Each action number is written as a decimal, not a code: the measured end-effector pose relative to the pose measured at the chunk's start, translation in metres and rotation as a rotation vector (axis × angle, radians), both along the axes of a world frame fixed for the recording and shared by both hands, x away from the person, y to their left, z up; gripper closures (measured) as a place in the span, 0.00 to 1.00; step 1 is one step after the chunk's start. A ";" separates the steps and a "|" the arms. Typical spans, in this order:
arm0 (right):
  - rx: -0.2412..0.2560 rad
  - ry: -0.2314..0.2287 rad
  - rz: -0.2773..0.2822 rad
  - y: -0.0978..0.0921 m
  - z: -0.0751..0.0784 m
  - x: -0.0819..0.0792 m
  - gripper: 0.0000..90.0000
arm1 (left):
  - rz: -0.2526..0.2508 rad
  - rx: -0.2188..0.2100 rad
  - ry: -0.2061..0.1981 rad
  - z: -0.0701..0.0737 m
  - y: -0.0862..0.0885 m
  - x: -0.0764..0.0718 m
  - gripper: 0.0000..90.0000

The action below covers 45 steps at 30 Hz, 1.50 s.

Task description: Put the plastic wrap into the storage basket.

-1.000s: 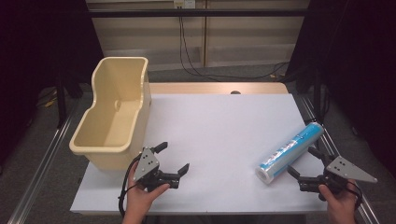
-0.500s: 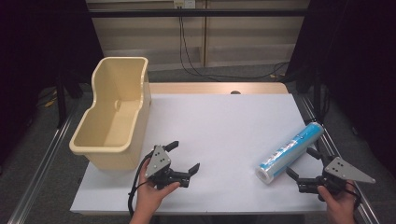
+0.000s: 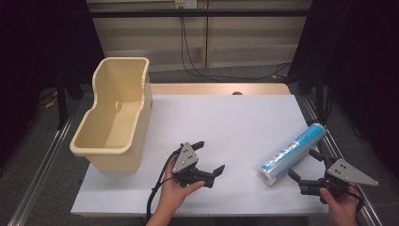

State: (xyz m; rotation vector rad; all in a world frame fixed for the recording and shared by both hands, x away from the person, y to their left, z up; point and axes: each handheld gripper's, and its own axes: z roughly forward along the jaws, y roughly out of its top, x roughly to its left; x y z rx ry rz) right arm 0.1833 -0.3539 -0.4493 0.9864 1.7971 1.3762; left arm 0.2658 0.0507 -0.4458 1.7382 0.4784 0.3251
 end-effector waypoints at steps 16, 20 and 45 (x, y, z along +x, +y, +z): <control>0.002 -0.010 0.005 -0.002 0.002 0.003 0.00 | -0.127 0.077 0.124 -0.012 -0.087 0.003 0.00; -0.002 -0.009 0.007 -0.001 0.001 0.004 0.00 | -0.123 0.105 0.133 -0.014 -0.095 0.005 0.00; -0.015 -0.033 -0.009 -0.005 0.007 0.002 0.00 | -0.189 0.200 0.200 -0.018 -0.151 0.001 0.01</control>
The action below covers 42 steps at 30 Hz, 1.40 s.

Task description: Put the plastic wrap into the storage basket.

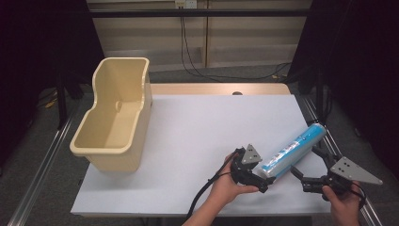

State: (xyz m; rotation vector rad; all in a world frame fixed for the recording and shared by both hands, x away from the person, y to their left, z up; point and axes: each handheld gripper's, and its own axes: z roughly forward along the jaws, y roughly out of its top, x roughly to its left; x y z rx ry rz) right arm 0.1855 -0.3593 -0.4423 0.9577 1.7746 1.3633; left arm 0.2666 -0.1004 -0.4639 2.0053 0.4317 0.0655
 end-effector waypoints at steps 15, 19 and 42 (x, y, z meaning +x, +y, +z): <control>-0.012 -0.005 0.001 -0.002 0.000 -0.001 0.00 | -0.024 0.098 0.004 -0.013 -0.024 -0.001 0.03; -0.006 0.002 0.001 -0.003 -0.001 -0.002 0.00 | -0.017 0.120 -0.001 -0.015 -0.028 -0.001 0.04; -0.014 0.000 -0.006 -0.005 -0.001 -0.005 0.00 | 0.058 0.159 0.080 -0.016 -0.019 0.006 0.35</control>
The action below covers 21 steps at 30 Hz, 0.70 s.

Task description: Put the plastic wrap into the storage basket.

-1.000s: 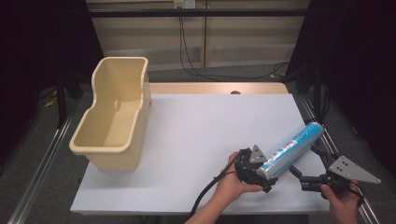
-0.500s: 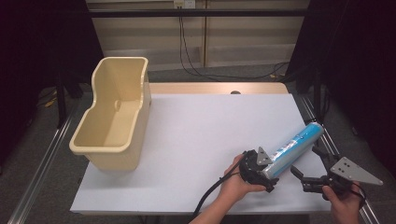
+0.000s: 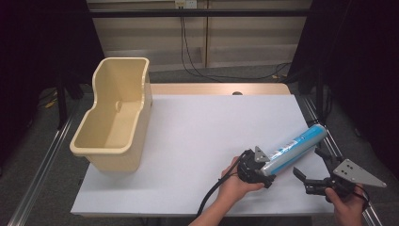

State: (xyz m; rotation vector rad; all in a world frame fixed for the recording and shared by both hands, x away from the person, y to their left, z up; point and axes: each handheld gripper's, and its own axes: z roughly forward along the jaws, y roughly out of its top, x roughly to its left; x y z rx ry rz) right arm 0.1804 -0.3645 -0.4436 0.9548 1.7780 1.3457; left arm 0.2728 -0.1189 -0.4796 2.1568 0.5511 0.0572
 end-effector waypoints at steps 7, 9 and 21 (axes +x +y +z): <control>-0.007 0.001 0.003 0.001 0.000 0.000 0.00 | -0.013 0.009 -0.013 0.001 0.015 0.001 0.35; -0.007 0.001 0.002 0.001 -0.001 0.000 0.00 | -0.018 0.016 -0.016 0.001 0.020 0.001 0.36; -0.013 0.011 0.006 0.001 -0.002 0.002 0.00 | -0.055 0.014 -0.012 0.001 0.080 0.012 0.35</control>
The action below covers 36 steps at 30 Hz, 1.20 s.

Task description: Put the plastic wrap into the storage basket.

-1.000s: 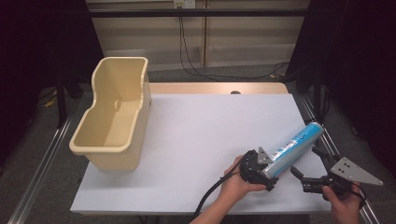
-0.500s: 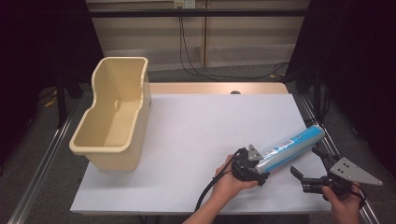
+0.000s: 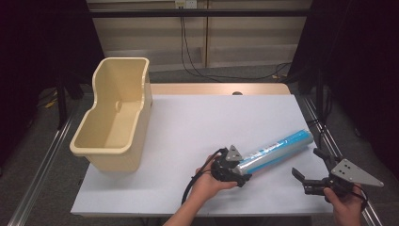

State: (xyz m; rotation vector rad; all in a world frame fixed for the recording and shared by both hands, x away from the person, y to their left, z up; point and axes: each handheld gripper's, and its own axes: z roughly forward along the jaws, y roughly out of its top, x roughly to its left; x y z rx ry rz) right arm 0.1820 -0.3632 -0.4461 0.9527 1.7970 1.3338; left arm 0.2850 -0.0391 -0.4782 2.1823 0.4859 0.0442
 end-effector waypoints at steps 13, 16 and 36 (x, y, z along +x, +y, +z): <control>-0.006 0.004 0.008 0.004 -0.001 0.001 0.00 | 0.013 0.024 -0.020 0.003 0.100 -0.009 0.35; -0.003 0.005 0.008 0.004 -0.001 0.002 0.00 | 0.024 0.032 -0.021 0.004 0.122 -0.014 0.35; 0.001 0.015 0.020 0.008 -0.002 0.006 0.00 | 0.095 0.030 0.048 0.028 0.164 -0.014 0.23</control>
